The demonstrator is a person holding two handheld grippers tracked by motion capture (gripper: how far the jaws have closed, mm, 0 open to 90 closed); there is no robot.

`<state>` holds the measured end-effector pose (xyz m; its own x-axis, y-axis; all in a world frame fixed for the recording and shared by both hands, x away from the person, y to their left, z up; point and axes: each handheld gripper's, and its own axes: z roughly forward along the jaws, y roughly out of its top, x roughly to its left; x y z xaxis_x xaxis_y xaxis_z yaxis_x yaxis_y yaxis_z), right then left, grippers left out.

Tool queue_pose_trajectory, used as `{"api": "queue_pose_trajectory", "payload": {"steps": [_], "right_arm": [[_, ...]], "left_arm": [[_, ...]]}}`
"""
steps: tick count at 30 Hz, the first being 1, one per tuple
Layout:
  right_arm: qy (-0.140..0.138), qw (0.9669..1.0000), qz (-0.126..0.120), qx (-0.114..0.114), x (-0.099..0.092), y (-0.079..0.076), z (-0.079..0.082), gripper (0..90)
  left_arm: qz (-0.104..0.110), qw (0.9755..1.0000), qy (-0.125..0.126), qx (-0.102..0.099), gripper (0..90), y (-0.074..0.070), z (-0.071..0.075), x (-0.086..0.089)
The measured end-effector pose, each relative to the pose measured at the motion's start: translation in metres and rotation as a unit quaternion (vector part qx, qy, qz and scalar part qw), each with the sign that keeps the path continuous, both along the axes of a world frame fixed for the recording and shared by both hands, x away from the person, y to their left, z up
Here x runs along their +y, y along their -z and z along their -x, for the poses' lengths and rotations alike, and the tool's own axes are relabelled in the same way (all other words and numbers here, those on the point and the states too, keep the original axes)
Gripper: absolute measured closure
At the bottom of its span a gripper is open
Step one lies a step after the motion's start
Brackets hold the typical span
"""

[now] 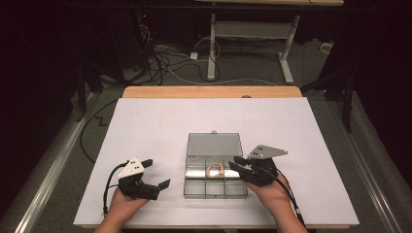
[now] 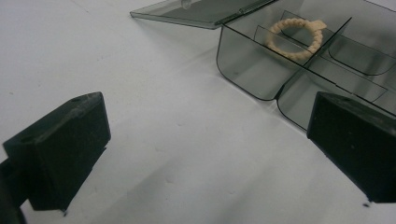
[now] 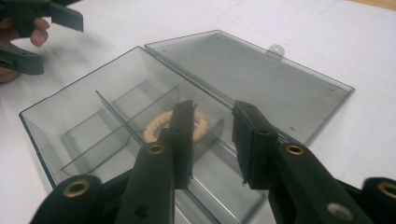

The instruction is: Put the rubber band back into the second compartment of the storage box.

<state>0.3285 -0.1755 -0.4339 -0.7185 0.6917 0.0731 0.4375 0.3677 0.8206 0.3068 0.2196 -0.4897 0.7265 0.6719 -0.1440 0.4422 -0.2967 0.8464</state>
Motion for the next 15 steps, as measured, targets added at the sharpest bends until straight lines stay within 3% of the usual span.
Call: {"api": "queue_pose_trajectory", "payload": {"steps": [5,15], "right_arm": [[0.019,0.9996,-0.020,-0.003,-0.024,0.008,0.007,62.9],[0.056,0.9979,-0.032,-0.004,-0.055,0.030,0.016,50.6]], "left_arm": [[-0.001,1.0000,0.001,0.000,0.0,0.000,0.000,0.000],[-0.004,1.0000,0.004,-0.005,0.0,0.000,0.001,-0.001]]}}
